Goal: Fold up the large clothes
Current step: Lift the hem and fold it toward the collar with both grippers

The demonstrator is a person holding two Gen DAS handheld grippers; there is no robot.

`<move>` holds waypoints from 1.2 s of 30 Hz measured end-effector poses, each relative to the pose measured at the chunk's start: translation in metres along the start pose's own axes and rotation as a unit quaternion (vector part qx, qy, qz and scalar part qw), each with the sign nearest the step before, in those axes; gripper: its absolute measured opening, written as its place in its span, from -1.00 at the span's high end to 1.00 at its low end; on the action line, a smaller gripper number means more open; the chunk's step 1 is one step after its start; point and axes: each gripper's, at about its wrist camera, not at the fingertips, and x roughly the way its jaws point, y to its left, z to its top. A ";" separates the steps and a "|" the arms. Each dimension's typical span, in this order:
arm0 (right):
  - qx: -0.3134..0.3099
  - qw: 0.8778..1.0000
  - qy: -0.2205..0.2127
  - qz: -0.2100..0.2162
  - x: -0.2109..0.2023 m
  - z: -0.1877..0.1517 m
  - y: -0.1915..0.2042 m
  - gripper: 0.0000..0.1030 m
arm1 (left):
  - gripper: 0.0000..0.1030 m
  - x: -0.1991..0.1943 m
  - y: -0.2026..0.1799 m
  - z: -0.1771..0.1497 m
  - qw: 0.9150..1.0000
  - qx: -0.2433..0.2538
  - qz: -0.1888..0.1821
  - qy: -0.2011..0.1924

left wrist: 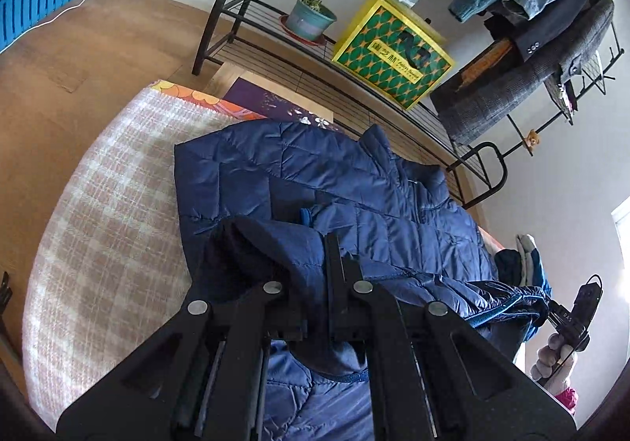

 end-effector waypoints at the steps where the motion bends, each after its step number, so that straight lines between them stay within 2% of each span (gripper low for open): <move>1: 0.000 1.000 0.007 -0.006 0.014 0.002 -0.005 0.96 | 0.93 0.016 0.005 0.003 1.000 -0.002 0.003 0.007; 3: 0.002 1.000 0.022 -0.019 0.038 0.007 -0.015 0.96 | 0.93 0.044 0.014 0.007 1.000 -0.006 0.004 0.023; 5: 0.007 0.999 0.033 -0.013 0.053 0.008 -0.024 0.96 | 0.92 0.063 0.022 0.012 0.999 -0.020 0.002 0.034; 6: 0.008 0.999 0.038 -0.007 0.057 0.009 -0.028 0.96 | 0.81 0.070 0.026 0.015 0.999 -0.029 0.002 0.041; 8: 0.008 0.999 0.042 0.001 0.059 0.011 -0.033 0.93 | 0.78 0.077 0.033 0.023 0.997 -0.043 -0.016 0.055; 11: 0.028 0.998 0.053 0.020 0.058 0.015 -0.045 0.75 | 0.57 0.075 0.040 0.040 0.994 -0.063 -0.047 0.071; 12: 0.043 0.997 0.053 0.030 0.056 0.016 -0.050 0.70 | 0.45 0.069 0.042 0.046 0.994 -0.068 -0.054 0.065; 14: 0.075 0.995 0.043 0.059 0.051 0.016 -0.060 0.57 | -0.05 0.056 0.050 0.056 0.993 -0.089 -0.060 0.048; 15: 0.093 0.992 0.041 0.071 0.049 0.017 -0.065 0.42 | -0.36 0.050 0.055 0.059 0.992 -0.105 -0.060 0.039; 16: 0.107 0.991 0.038 0.077 0.045 0.017 -0.069 0.31 | -0.37 0.042 0.060 0.062 0.992 -0.113 -0.059 0.024; 18: 0.091 0.993 0.014 0.067 0.031 0.020 -0.069 0.24 | -0.37 0.027 0.058 0.064 0.997 -0.076 -0.027 -0.009; 20: 0.026 0.999 -0.005 0.029 0.017 0.021 -0.059 0.09 | -0.37 0.022 0.043 0.062 0.999 0.009 0.031 -0.019; 22: -0.033 0.999 -0.016 -0.010 0.012 0.021 -0.047 -0.25 | -0.37 0.029 0.027 0.055 0.994 0.087 0.063 -0.006; 24: -0.069 0.997 -0.014 -0.038 0.019 0.023 -0.037 -0.43 | -0.37 0.041 0.010 0.046 0.985 0.144 0.091 0.001; 25: -0.084 0.995 -0.009 -0.054 0.025 0.023 -0.032 -0.44 | -0.37 0.048 0.002 0.042 0.980 0.168 0.105 0.003; 27: -0.112 0.991 0.003 -0.076 0.038 0.029 -0.023 -0.43 | -0.36 0.063 -0.013 0.034 0.971 0.206 0.123 0.010; 31: -0.151 0.984 0.020 -0.096 0.063 0.040 -0.010 -0.43 | -0.35 0.095 -0.030 0.025 0.958 0.251 0.137 0.035; 32: -0.155 0.982 0.029 -0.103 0.072 0.043 -0.009 -0.43 | -0.31 0.104 -0.032 0.024 0.954 0.257 0.147 0.041; 33: -0.156 0.981 0.042 -0.109 0.080 0.044 -0.009 -0.34 | -0.12 0.112 -0.034 0.022 0.951 0.263 0.157 0.047; 34: -0.160 0.979 0.055 -0.112 0.088 0.045 -0.009 0.15 | 0.15 0.118 -0.034 0.021 0.949 0.263 0.167 0.052; 35: -0.165 0.978 0.070 -0.110 0.095 0.044 -0.008 0.47 | 0.31 0.122 -0.034 0.019 0.948 0.260 0.174 0.056; 36: -0.168 0.976 0.083 -0.109 0.100 0.043 -0.007 0.83 | 0.72 0.126 -0.032 0.019 0.948 0.257 0.178 0.059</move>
